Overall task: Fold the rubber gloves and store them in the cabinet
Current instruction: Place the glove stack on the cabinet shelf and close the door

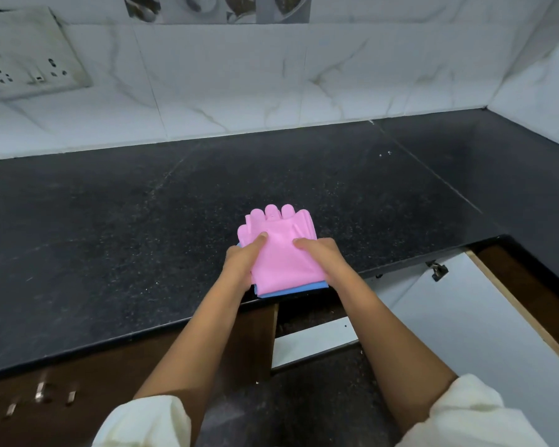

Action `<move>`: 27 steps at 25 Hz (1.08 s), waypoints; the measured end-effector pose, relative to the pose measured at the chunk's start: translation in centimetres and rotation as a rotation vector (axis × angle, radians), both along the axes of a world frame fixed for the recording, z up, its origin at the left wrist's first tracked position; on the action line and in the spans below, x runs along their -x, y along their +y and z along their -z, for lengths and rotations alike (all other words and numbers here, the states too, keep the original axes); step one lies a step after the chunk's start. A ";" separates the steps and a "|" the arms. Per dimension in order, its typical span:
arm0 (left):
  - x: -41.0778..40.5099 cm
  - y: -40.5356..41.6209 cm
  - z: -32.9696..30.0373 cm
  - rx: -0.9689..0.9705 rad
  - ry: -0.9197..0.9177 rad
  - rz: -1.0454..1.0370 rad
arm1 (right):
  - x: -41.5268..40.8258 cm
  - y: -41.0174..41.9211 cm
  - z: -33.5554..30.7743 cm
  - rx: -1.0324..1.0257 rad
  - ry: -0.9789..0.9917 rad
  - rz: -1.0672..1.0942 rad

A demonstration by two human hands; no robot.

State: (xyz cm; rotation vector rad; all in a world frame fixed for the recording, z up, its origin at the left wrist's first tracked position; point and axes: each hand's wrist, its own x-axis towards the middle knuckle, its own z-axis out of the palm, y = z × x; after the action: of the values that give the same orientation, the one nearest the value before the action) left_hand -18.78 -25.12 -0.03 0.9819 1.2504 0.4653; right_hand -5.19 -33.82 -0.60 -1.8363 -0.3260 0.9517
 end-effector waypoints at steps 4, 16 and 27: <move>0.3 -2.3 0.1 -0.029 -0.099 0.003 | 0.3 -2.4 0.3 -0.056 0.000 -0.026; -4.2 -17.2 2.8 0.040 -0.413 0.366 | -4.4 -21.2 2.9 -0.309 0.217 0.006; -13.0 -20.4 22.6 0.079 -0.237 0.062 | -13.3 -23.7 21.1 -0.213 0.363 -0.025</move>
State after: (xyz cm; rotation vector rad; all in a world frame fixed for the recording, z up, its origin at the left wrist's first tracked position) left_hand -5.81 -45.53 -22.58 0.8693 1.0149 0.4665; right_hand 8.08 -57.49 -21.70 -1.4370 -0.2161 1.1956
